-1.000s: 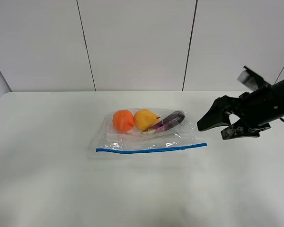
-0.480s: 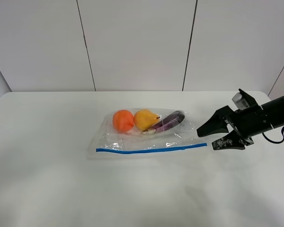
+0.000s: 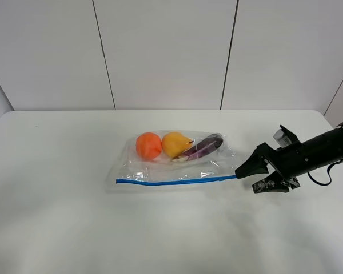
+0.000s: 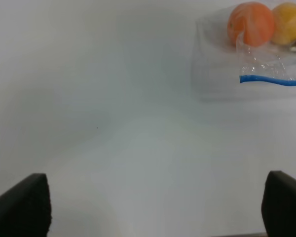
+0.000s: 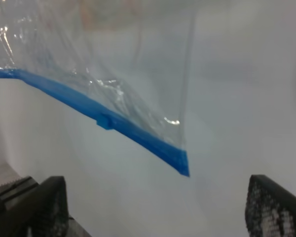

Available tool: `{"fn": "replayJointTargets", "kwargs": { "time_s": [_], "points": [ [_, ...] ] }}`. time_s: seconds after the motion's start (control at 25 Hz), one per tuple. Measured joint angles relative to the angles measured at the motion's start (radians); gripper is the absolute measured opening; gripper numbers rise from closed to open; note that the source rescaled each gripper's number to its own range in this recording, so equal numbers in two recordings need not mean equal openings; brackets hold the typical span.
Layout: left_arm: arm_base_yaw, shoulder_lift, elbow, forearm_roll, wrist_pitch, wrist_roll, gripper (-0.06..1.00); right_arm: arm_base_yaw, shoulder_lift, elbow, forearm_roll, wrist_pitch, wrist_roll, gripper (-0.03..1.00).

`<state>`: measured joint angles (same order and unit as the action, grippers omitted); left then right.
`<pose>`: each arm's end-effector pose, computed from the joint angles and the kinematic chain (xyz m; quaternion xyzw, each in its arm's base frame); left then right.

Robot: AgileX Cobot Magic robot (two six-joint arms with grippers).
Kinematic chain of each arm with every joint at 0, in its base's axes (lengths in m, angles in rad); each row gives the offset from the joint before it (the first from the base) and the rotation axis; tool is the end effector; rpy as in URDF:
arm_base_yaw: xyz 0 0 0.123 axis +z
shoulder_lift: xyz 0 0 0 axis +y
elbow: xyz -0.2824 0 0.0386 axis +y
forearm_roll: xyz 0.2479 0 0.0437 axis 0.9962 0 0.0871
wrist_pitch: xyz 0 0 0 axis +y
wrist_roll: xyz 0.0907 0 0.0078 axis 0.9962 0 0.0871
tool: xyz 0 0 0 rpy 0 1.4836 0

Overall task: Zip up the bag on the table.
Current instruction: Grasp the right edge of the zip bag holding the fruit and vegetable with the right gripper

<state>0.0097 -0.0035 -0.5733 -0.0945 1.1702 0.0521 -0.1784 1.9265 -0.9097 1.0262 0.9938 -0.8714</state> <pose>-0.0192 -0.0081 0.2885 0.0244 0.8604 -0.0311 0.5082 0.3069 0.0110 0.1231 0.0245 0.9208 0.3864 0.0472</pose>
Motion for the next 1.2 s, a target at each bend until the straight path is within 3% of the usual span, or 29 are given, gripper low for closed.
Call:
{"fn": "replayJointTargets", "kwargs": {
  "time_s": [0.44,0.84,1.2],
  "points": [
    [0.000,0.000,0.000,0.000,0.000,0.000,1.00,0.000,0.087,-0.193,-0.017,0.156,0.038,0.88],
    [0.000,0.000,0.000,0.000,0.000,0.000,1.00,0.000,0.184,-0.194,0.018,0.204,0.018,0.87],
    [0.000,0.000,0.000,0.000,0.000,0.000,1.00,0.000,0.187,-0.194,0.030,0.202,0.005,0.79]
  ]
}}
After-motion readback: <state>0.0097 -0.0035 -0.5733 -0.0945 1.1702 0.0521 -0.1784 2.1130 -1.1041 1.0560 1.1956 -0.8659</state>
